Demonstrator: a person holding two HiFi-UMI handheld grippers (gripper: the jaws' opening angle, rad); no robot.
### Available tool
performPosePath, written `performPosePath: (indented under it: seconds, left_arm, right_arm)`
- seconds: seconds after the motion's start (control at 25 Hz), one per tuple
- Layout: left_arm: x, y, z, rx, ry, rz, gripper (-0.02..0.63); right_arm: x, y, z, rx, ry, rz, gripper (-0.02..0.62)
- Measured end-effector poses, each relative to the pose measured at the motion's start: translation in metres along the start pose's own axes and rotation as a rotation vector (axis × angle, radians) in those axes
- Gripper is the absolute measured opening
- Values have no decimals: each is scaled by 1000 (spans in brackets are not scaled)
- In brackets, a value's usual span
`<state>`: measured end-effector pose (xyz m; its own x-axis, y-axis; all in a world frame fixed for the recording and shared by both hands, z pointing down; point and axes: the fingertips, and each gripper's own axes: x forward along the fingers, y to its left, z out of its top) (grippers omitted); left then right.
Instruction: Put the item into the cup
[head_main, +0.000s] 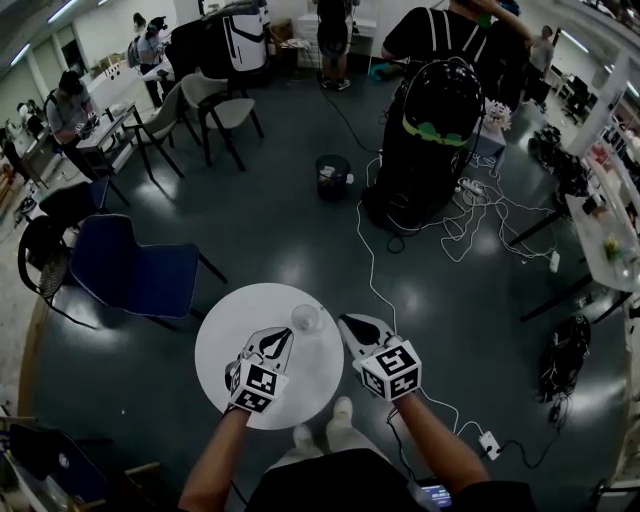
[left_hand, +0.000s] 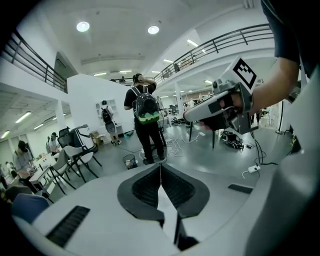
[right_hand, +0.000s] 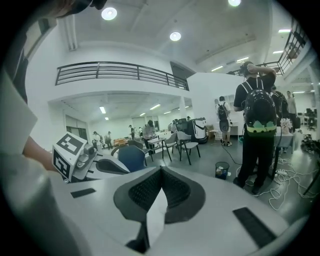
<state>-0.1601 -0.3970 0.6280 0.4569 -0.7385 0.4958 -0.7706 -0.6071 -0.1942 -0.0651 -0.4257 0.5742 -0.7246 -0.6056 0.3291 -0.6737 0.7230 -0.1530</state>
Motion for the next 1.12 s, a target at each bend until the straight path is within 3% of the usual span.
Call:
performPosePath:
  seconds: [0.28,0.68,1.12]
  left_arm:
    - [-34,9,26,-184,-127,21,17]
    - [-103,15,59,-205,-261,46,17]
    - [-169,6,60,-194,-321,39,15]
  right_arm:
    - [-8,23,23,-39,-34,3,17]
    - [-30,69,64,-78,-119,-17,17]
    - [-53,124,75,-93,-162,-43,17]
